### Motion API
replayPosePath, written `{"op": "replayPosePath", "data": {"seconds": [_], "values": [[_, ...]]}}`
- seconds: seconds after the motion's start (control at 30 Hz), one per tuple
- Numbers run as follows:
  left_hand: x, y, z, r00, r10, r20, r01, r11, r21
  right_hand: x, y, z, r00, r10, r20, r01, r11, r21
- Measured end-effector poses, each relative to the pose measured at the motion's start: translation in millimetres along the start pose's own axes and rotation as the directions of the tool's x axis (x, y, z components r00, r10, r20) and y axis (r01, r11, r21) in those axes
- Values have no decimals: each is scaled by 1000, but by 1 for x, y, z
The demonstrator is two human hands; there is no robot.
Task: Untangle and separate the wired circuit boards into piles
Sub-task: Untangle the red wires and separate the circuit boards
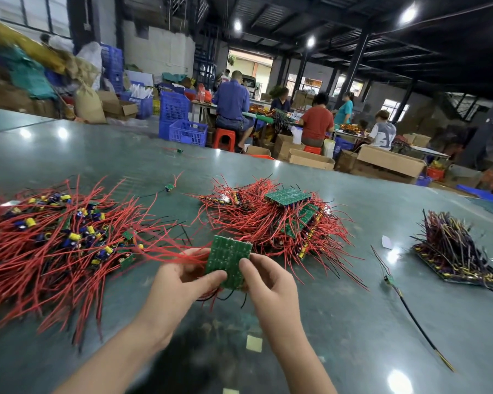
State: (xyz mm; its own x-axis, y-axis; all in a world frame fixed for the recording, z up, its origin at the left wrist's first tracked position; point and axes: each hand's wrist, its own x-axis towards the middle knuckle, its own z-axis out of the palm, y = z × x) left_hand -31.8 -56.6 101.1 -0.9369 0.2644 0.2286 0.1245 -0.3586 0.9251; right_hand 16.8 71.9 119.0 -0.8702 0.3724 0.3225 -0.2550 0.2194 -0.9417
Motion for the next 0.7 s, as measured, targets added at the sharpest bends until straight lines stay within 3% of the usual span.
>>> {"op": "replayPosePath", "data": {"seconds": [0.07,0.17,0.23,0.33,0.4,0.47,0.53,0.6,0.7], "values": [[1,0,-1,1000,2,-28,-3,999,-42,-1,0,-2,990,-63,-124,58,997,-44],[3,1,-2,997,74,-38,-73,997,6,-2,-2,-8,897,-363,-252,286,912,-293],[4,2,-5,986,168,-8,-167,981,95,-2,-3,-8,847,-508,-159,419,820,-389],[2,4,-6,947,313,66,-320,920,228,-3,2,-2,788,-609,91,561,648,-516],[2,5,-7,881,463,92,-453,773,444,-2,9,-2,763,-611,212,590,523,-615],[5,5,-10,805,574,151,-547,619,563,0,15,-4,768,-598,229,573,481,-664],[6,2,-12,750,635,185,-590,517,619,1,16,-4,771,-607,195,555,489,-673],[4,0,-10,725,676,130,-571,484,663,0,16,-1,790,-601,121,521,554,-649],[-1,-2,-6,712,698,-74,-526,600,602,1,13,0,899,-418,-135,320,834,-449]]}}
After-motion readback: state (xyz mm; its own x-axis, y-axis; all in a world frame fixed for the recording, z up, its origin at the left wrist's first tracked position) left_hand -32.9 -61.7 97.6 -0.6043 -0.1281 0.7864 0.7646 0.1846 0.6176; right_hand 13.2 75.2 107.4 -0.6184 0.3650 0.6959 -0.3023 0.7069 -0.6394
